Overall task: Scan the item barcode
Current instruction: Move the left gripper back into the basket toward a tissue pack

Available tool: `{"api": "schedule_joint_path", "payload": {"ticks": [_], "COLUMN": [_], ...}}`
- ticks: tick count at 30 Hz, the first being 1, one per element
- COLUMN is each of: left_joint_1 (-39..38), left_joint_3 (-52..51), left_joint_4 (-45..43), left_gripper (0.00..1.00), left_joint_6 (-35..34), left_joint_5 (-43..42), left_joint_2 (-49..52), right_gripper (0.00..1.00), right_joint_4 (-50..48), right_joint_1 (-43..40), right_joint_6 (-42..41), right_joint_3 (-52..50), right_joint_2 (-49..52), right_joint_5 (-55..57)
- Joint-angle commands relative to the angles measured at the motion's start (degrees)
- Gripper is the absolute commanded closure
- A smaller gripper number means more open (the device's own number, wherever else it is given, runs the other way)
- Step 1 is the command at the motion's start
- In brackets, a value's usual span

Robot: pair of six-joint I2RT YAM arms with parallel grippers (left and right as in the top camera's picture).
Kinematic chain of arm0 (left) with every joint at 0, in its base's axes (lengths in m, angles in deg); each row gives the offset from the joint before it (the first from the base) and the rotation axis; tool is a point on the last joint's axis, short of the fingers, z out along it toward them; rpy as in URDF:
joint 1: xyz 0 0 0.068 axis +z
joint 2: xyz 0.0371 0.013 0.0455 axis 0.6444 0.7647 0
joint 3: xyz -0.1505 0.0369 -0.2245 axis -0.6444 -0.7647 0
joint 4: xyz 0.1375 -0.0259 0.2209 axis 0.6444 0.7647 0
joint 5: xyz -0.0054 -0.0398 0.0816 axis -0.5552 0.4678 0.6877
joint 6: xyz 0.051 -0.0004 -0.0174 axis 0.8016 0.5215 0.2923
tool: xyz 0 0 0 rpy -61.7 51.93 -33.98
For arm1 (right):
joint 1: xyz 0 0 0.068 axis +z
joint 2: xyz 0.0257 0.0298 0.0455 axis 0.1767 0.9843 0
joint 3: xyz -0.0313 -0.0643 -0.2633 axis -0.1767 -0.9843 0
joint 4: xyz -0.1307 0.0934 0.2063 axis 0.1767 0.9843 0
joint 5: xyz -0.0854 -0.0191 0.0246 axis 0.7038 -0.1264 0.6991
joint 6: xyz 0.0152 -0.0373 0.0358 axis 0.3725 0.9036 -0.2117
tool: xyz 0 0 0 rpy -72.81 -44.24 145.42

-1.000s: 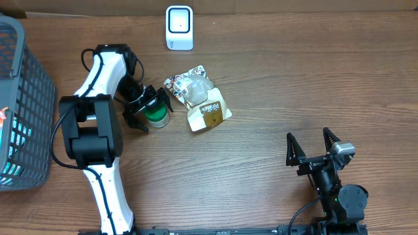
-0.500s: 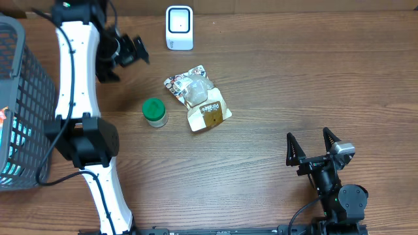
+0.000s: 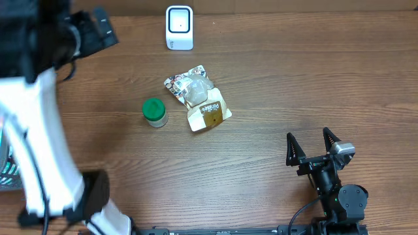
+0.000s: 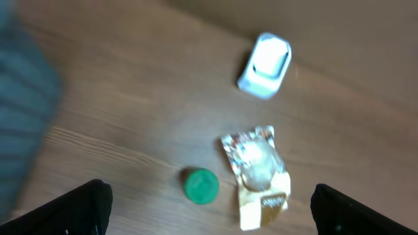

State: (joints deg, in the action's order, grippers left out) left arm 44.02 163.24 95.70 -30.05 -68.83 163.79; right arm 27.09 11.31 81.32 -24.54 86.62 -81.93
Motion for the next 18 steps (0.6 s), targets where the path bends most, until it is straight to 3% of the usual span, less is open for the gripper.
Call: {"api": "schedule_joint_path", "payload": {"ticks": [1, 9, 12, 16, 18], "left_joint_1": [2.75, 17.86, 19.65, 20.46, 22.58], "left_joint_3": [-2.29, -5.33, -5.33, -5.33, -5.33], "left_joint_4": [0.31, 0.07, -0.44, -2.08, -1.51], "left_gripper": [0.00, 0.00, 0.00, 0.00, 0.00], "left_joint_6": [-2.27, -2.78, -2.71, -0.48, -4.39], "left_joint_5": [10.62, 9.86, 8.72, 13.73, 17.07], "left_joint_2": [-6.56, -10.03, -10.01, -9.90, -9.53], "right_gripper": [0.00, 0.00, 0.00, 0.00, 0.00], "right_joint_4": [-0.20, -0.20, -0.20, -0.20, -0.20], "right_joint_1": [-0.09, -0.09, -0.09, -0.09, -0.09], "right_joint_6": [0.04, 0.07, 0.07, 0.04, 0.07], "right_joint_3": [-0.61, -0.61, -0.61, -0.61, -0.61], "right_joint_2": [-0.66, -0.66, -0.66, -0.66, -0.66], "right_joint_5": [0.09, 0.07, 0.07, 0.09, 0.07]}}
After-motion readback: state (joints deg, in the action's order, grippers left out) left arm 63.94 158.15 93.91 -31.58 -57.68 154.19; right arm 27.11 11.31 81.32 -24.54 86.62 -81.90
